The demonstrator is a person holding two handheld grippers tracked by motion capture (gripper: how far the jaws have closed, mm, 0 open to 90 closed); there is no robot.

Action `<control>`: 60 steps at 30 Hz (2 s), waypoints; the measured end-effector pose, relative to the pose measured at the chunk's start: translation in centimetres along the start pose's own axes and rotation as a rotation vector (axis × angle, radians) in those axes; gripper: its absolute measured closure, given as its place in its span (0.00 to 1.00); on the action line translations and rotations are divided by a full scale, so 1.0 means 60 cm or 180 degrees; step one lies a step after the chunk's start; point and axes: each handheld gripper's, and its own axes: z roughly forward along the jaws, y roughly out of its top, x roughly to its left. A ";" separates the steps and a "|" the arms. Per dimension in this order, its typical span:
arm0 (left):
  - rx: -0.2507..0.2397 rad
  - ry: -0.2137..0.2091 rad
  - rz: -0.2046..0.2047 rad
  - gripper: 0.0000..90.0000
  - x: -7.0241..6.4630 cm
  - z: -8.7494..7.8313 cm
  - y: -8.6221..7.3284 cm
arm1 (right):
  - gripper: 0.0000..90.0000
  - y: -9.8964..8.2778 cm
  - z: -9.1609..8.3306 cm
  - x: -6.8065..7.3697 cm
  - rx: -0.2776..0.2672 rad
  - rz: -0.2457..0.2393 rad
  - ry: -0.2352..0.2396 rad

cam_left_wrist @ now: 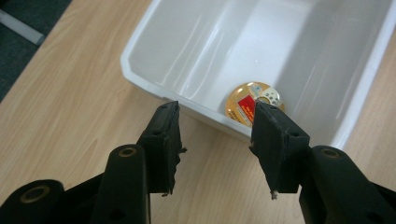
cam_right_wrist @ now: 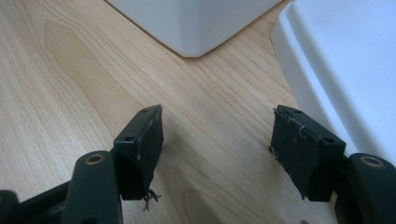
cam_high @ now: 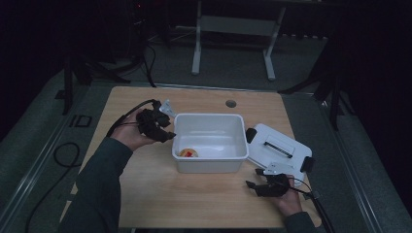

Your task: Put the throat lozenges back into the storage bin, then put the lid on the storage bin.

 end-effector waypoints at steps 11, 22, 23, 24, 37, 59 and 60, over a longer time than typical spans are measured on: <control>-0.0086 0.0117 -0.0116 0.58 0.010 0.002 -0.010 | 0.38 0.000 0.000 0.000 0.0000 -0.0009 -0.0001; -0.0257 0.0215 -0.0422 0.58 0.022 0.018 -0.047 | 0.38 -0.001 -0.001 0.002 0.0015 -0.0049 -0.0022; -0.0272 0.0239 -0.0455 0.58 0.023 0.020 -0.052 | 0.38 -0.001 0.000 0.002 0.0014 -0.0055 -0.0023; -0.0280 0.0254 -0.0492 0.58 0.024 0.023 -0.056 | 0.37 -0.001 -0.001 0.002 0.0015 -0.0058 -0.0024; -0.0382 0.0381 -0.0782 0.56 0.022 0.063 -0.106 | 0.33 0.000 0.000 0.002 0.0034 -0.0080 -0.0005; -0.0423 0.0432 -0.1043 0.55 0.005 0.127 -0.162 | 0.39 0.000 -0.004 0.000 0.0065 -0.0049 -0.0039; -0.0429 0.0425 -0.1056 0.55 0.004 0.129 -0.163 | 0.39 0.001 -0.006 0.000 0.0071 -0.0046 -0.0039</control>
